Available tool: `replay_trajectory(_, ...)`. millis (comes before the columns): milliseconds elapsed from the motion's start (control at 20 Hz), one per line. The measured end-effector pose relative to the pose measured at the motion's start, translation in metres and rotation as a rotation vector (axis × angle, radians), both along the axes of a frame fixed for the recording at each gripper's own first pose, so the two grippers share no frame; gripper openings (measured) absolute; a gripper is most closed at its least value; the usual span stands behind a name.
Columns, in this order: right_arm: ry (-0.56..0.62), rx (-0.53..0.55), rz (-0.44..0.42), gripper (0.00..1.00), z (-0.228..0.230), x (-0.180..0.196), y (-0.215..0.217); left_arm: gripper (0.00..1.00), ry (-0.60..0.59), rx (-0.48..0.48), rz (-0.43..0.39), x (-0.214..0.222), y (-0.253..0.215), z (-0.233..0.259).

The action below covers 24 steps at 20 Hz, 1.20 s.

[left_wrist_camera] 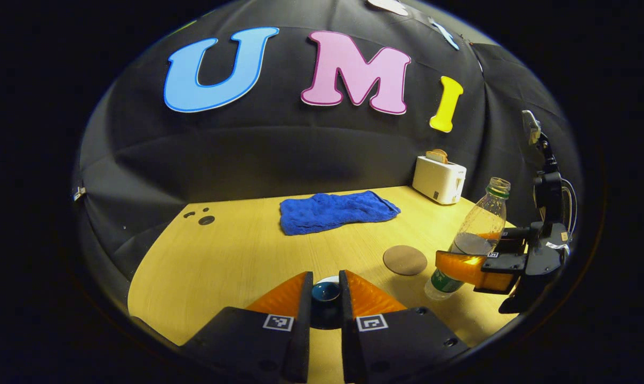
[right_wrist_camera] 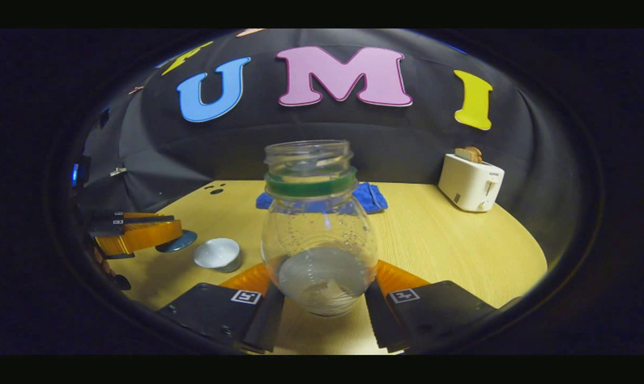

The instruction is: Open the teacup lid with one hand, grasp the water bottle and pour water into the teacup with the other hand; after pouring, place the water bottle on the coaster and then close the teacup lid.

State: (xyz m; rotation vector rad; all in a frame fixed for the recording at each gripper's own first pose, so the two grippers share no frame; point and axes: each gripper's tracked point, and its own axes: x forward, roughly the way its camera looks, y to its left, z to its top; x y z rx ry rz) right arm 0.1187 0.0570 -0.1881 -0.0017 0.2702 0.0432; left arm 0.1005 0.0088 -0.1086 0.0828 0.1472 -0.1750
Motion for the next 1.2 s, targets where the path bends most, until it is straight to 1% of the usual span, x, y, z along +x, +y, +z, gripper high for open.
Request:
replay_trajectory(50,0.03,0.01,0.023,0.71,-0.005,0.001,0.005,0.28,-0.001,-0.004,0.006,-0.001,0.003,0.0)
replay_trajectory(100,0.037,0.019,0.037,0.71,-0.005,0.004,0.011,0.29,0.0,-0.009,0.012,-0.003,0.006,0.0)
replay_trajectory(200,0.064,-0.021,0.019,0.71,-0.001,0.005,0.005,0.29,-0.007,-0.022,0.023,-0.007,0.011,0.004)
replay_trajectory(250,0.065,-0.062,0.012,0.71,0.003,0.007,0.001,0.29,-0.013,-0.026,0.029,-0.008,0.014,0.005)
replay_trajectory(300,0.058,-0.117,0.005,0.71,0.006,0.011,-0.002,0.28,-0.019,-0.029,0.033,-0.01,0.017,0.008)
replay_trajectory(400,0.03,-0.266,-0.019,0.71,0.021,0.015,-0.015,0.29,-0.031,-0.04,0.042,-0.013,0.024,0.014)
replay_trajectory(500,-0.001,-0.383,-0.022,0.71,0.035,0.021,-0.017,0.28,-0.042,-0.053,0.05,-0.018,0.03,0.017)
replay_trajectory(650,-0.036,-0.545,-0.004,0.71,0.047,0.033,-0.013,0.28,-0.056,-0.068,0.068,-0.026,0.044,0.02)
replay_trajectory(750,-0.043,-0.634,0.012,0.71,0.048,0.035,-0.006,0.28,-0.062,-0.081,0.084,-0.031,0.055,0.021)
replay_trajectory(850,-0.049,-0.715,0.033,0.71,0.044,0.048,0.0,0.28,-0.064,-0.098,0.101,-0.036,0.067,0.02)
replay_trajectory(1100,-0.055,-0.927,0.075,0.71,0.029,0.054,0.022,0.28,-0.058,-0.129,0.143,-0.044,0.096,0.012)
replay_trajectory(1200,-0.058,-0.994,0.097,0.71,0.019,0.059,0.031,0.28,-0.047,-0.131,0.152,-0.048,0.106,0.007)
